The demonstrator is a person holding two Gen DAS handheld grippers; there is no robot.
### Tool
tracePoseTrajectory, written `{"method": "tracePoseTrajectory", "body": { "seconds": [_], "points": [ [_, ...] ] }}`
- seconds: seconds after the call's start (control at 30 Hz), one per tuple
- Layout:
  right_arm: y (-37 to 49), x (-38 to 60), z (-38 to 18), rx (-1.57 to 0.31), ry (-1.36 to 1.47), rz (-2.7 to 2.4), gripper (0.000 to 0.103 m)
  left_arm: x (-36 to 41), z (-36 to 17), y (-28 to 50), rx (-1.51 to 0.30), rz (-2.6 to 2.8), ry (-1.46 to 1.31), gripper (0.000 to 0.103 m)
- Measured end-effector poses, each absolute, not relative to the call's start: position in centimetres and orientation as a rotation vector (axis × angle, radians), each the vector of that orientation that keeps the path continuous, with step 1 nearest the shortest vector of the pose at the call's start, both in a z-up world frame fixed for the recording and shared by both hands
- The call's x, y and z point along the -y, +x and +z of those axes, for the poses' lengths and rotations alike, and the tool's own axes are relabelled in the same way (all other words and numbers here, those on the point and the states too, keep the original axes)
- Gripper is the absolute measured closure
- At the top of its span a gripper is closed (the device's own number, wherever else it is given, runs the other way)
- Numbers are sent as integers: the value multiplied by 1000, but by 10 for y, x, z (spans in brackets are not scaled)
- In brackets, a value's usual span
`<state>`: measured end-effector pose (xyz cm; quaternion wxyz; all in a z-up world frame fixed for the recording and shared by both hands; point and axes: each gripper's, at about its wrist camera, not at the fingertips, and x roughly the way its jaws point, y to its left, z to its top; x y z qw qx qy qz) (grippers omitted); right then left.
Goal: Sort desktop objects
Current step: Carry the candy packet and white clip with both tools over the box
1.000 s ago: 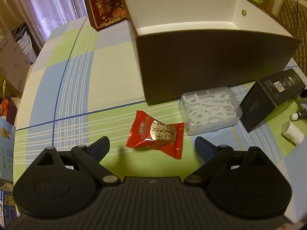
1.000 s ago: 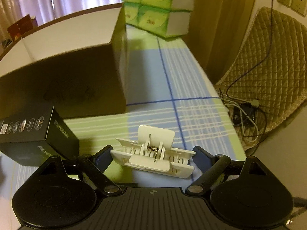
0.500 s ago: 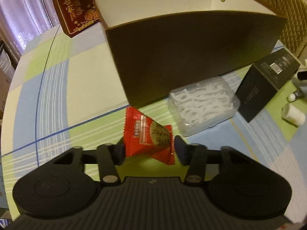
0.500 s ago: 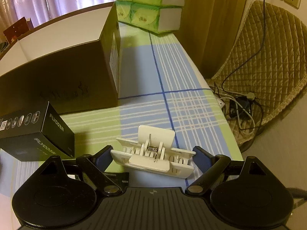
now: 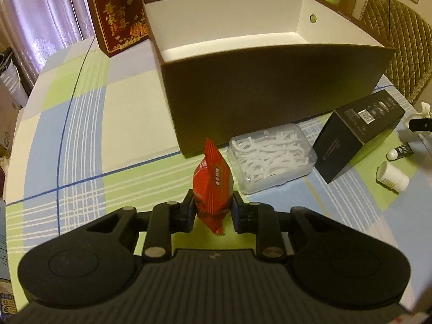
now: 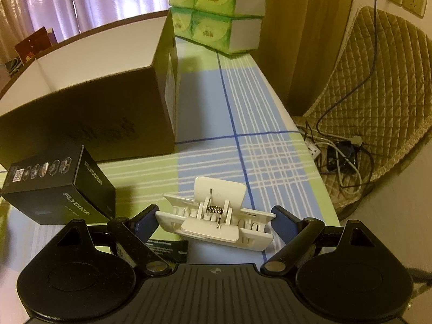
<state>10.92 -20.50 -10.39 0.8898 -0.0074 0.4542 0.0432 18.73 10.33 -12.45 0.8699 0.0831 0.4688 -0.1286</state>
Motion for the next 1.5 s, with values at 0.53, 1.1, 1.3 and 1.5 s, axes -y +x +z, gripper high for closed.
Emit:
{"method": "tracePoseTrajectory", "body": {
  "seconds": [0.53,1.1,1.3,1.5],
  "points": [
    [107,198,-83,-898,-12,146,17,-94,-94,180,-925,-264,199,81],
    [114,174,-31,-769,-14,280,17,-85,-48,187,-814,-304,161,81],
    [129,155,-11,-728,-23,355,17,-79,-34,200,-779,-328,160,81],
    [156,130,1,-694,-47,409,17,-71,-24,225,-751,-342,163,81]
  ]
}}
